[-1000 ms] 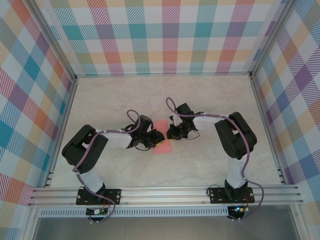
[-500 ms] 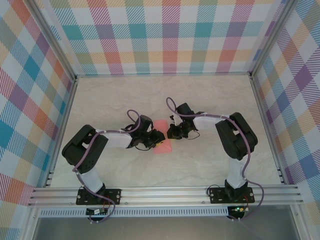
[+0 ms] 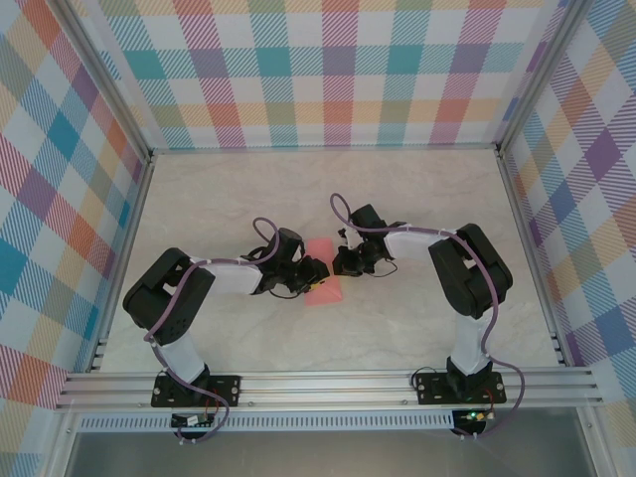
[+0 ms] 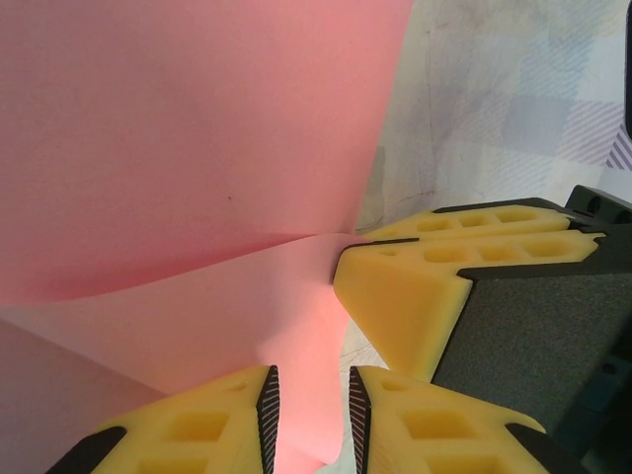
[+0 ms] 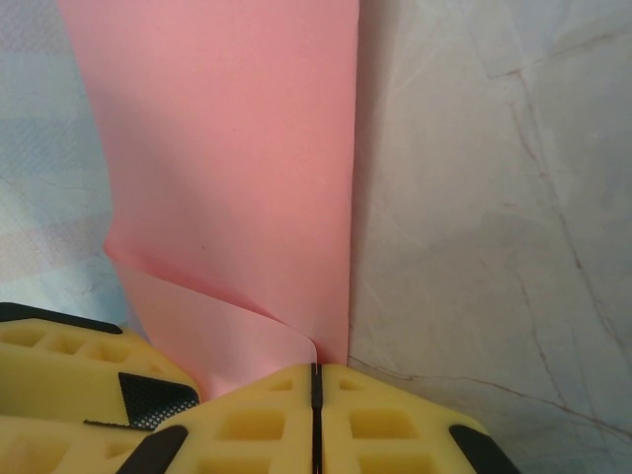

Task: Fold a paper plane with a square sheet of paper (pick it up from the middle)
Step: Fold the triangle a second time at the center of the table.

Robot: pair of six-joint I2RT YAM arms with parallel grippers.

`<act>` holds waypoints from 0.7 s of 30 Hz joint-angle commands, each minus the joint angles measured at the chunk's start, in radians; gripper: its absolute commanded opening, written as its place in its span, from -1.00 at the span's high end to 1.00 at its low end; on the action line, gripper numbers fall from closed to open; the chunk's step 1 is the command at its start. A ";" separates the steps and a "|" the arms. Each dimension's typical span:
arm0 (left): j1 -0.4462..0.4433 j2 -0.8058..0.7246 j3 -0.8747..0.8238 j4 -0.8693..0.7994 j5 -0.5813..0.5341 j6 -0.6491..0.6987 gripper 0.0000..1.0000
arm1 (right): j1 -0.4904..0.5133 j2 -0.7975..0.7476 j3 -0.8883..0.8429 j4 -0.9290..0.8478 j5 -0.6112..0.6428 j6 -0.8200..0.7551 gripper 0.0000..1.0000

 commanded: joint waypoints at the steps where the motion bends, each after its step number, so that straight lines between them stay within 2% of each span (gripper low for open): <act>1: -0.009 0.005 0.029 -0.017 -0.003 0.011 0.44 | 0.003 -0.012 -0.008 -0.024 0.012 -0.003 0.82; 21: -0.009 0.050 0.042 -0.048 -0.022 0.022 0.53 | 0.003 -0.007 -0.008 -0.032 0.015 -0.001 0.80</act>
